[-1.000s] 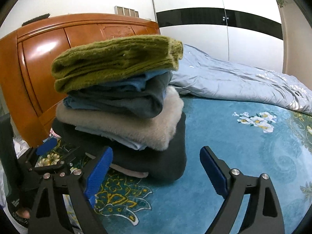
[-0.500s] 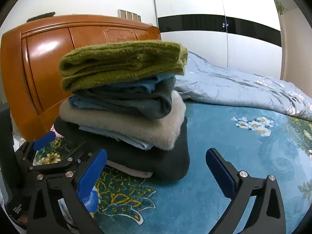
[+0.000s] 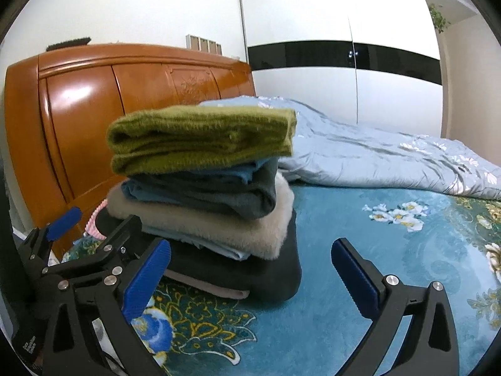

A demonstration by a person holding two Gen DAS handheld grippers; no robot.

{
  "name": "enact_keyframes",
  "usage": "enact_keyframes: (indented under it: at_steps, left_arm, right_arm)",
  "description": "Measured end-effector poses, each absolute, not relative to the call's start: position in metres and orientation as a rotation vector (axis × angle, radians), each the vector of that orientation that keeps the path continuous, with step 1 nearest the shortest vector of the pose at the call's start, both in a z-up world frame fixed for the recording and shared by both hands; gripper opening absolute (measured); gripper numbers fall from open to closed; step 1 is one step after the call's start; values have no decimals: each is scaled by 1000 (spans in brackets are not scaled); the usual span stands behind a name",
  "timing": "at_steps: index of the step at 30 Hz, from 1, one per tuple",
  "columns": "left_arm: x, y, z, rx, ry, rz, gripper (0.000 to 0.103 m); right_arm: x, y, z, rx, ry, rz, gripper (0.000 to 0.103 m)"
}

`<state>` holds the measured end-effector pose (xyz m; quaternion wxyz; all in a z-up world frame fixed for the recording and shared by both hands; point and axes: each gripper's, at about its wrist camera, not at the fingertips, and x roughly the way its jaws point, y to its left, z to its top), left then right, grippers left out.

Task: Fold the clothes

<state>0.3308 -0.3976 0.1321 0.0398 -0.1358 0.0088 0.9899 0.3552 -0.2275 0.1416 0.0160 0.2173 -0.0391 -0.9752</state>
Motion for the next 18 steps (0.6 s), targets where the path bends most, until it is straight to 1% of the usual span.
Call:
enact_keyframes:
  at_steps: [9, 18]
  left_arm:
    - [348, -403, 156, -309, -11, 3055, 103]
    - [357, -407, 167, -290, -51, 3054, 103]
  right_arm:
    - [372, -231, 169, 590, -109, -3050, 103]
    - [380, -234, 183, 558, -92, -3061, 103]
